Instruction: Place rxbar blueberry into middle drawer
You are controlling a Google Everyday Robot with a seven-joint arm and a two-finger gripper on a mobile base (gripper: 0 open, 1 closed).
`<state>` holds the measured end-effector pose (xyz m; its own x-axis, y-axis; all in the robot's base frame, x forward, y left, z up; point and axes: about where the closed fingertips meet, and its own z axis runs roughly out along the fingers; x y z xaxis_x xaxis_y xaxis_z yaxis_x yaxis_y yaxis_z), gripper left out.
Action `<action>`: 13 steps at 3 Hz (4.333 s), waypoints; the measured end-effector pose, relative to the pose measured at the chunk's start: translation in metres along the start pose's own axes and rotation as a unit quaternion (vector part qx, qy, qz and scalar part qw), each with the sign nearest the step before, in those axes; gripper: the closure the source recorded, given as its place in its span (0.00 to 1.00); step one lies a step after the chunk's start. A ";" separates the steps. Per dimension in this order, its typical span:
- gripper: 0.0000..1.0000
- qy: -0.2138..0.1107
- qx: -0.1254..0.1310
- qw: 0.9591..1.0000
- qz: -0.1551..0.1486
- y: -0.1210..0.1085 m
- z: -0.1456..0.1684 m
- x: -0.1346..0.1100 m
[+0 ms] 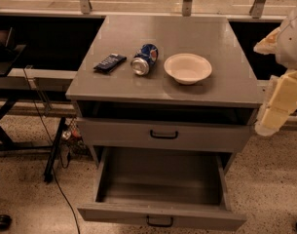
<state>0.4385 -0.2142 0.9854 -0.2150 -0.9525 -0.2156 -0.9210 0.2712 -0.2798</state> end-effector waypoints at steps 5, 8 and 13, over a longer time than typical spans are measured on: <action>0.00 -0.269 -0.031 0.962 0.041 -0.035 -0.007 -0.164; 0.00 -0.296 0.012 0.942 0.161 -0.090 0.077 -0.238; 0.00 -0.322 0.079 0.939 0.095 -0.171 0.135 -0.330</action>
Offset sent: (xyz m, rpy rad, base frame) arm 0.0043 0.0533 0.0382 0.2815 -0.1119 0.0711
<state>0.7113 0.0724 0.9779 -0.0822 -0.6170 -0.7827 -0.8157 0.4929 -0.3029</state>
